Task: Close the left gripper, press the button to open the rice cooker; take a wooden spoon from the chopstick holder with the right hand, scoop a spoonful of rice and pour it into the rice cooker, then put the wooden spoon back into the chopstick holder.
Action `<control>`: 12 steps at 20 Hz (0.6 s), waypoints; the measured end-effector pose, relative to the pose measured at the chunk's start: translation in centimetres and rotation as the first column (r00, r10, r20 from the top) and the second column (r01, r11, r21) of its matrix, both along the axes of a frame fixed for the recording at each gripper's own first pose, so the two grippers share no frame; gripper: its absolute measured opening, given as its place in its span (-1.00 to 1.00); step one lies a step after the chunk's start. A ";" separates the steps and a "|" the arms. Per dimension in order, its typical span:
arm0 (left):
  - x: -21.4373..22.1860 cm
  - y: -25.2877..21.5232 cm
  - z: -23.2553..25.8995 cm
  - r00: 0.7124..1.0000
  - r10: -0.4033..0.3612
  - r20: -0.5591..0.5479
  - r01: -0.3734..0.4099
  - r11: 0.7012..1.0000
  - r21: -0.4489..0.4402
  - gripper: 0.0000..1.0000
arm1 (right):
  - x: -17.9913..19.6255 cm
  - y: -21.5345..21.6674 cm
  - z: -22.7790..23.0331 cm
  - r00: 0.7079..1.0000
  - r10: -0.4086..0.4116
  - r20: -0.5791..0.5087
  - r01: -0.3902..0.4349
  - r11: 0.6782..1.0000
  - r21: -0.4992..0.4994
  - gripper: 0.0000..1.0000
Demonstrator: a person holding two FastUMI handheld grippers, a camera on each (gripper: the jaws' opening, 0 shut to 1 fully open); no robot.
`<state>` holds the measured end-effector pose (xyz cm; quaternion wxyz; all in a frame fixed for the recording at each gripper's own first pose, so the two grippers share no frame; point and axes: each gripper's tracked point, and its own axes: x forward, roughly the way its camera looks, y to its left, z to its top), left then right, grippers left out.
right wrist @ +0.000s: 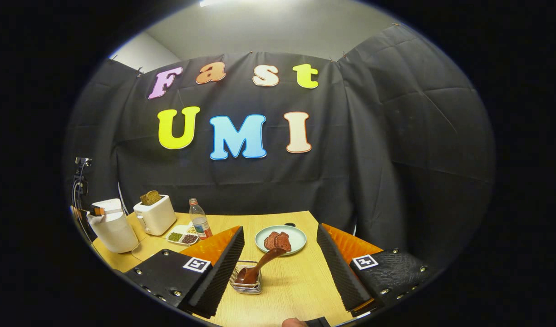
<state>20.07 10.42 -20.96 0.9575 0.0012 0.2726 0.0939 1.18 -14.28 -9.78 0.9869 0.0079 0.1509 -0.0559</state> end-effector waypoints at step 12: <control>0.0 0.4 -0.2 0.999 0.032 -0.011 -0.034 0.989 -0.146 0.96 | 0.7 2.3 -0.3 1.000 0.022 0.001 -0.022 1.000 0.016 0.96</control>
